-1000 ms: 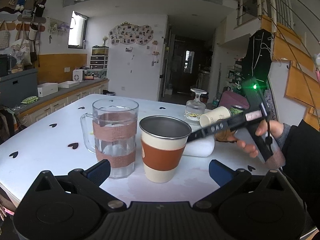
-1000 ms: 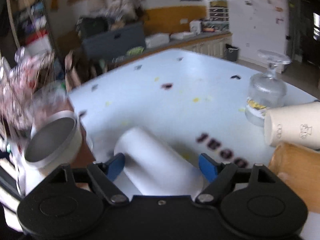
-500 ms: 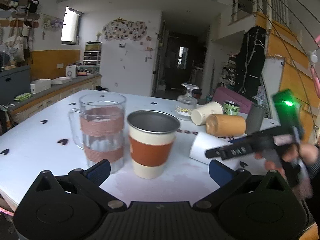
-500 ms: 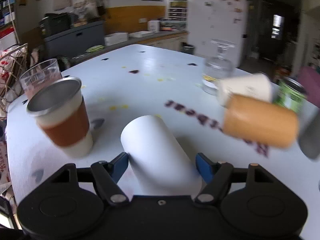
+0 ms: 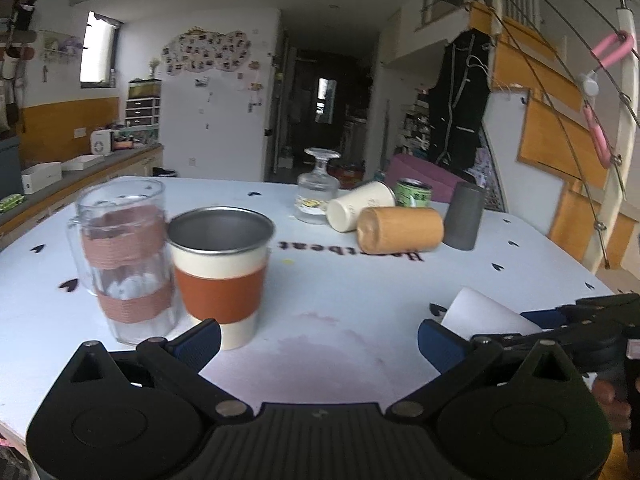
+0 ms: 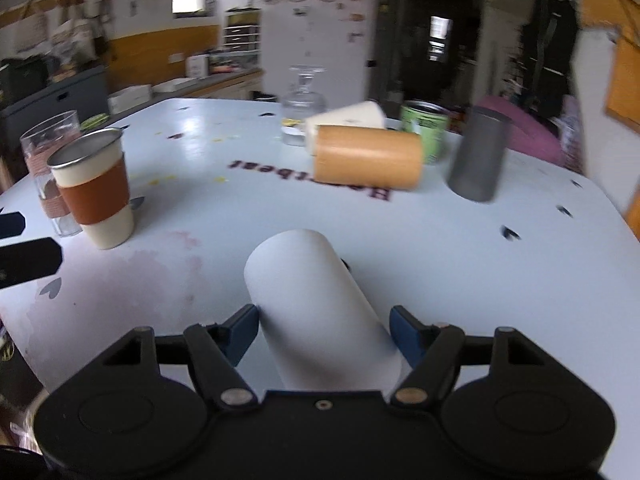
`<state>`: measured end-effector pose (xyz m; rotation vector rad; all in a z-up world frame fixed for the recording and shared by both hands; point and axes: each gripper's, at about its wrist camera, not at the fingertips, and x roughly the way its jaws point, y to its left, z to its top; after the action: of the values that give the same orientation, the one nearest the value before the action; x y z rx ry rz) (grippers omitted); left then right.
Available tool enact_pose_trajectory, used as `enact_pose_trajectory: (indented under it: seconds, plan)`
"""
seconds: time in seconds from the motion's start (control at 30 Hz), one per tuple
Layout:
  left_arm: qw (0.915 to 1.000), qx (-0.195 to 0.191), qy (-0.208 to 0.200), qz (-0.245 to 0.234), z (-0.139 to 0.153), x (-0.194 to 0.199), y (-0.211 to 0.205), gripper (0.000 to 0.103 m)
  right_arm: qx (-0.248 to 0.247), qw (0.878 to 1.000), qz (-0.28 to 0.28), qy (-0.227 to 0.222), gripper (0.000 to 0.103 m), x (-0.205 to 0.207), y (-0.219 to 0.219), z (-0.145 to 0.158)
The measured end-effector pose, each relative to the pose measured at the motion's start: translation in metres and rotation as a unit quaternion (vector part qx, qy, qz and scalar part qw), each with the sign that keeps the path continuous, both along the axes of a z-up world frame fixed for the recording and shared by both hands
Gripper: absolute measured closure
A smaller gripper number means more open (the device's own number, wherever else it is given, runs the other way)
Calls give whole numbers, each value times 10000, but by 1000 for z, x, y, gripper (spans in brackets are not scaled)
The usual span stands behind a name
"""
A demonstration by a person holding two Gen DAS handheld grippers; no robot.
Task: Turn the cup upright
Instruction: 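Lift the white cup with the right tool and rotate it upright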
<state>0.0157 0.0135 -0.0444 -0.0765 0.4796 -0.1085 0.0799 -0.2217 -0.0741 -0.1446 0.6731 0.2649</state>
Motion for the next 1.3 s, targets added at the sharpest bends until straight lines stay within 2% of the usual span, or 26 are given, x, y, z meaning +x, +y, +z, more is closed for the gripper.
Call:
enact_pose_trajectory:
  seconds: [0.13,0.3,0.43,0.5,0.53,0.8,0.87,0.93,1.0,1.17,1.27,1.3]
  plan:
    - [9997,-51,156,-194,-5,9,-9,0,46,9999,-97,-73,30,-14,-6,-2]
    - [9978,-87,428,-496,-13,28,-24,0,340,9994,-33,21,30,-17,-16,-4]
    - [9942,-102,765,-750,-23,48,-39,0,491,9988,-17,-27,32,-24,-26,-4]
    - [9917,-114,967,-838,-31,59,-46,0,515,9987,10,-41,33,-28,-29,-4]
    - [9908,-121,1027,-868,-33,63,-50,0,507,9987,26,-50,37,-30,-30,-5]
    - [9848,-235,1301,-1122,-40,87,-68,0,459,9981,343,-232,36,-49,-33,-6]
    - [9849,-202,1310,-1110,-40,90,-70,0,438,9980,378,-259,38,-52,-31,-7]
    - [9853,-158,1313,-1078,-38,93,-70,0,467,9977,407,-268,48,-53,-28,-7]
    - [9852,-151,1324,-1080,-36,94,-69,0,530,9973,452,-244,51,-54,-28,-8]
    - [9853,-277,1231,-1149,-13,97,-66,0,722,9967,310,-194,50,-51,-31,-12]
    - [9779,-606,1366,-1462,3,107,-73,1,849,9958,275,-216,51,-50,-35,-12]
    - [9726,-728,1474,-1643,7,111,-78,2,872,9956,257,-224,50,-50,-35,-12]
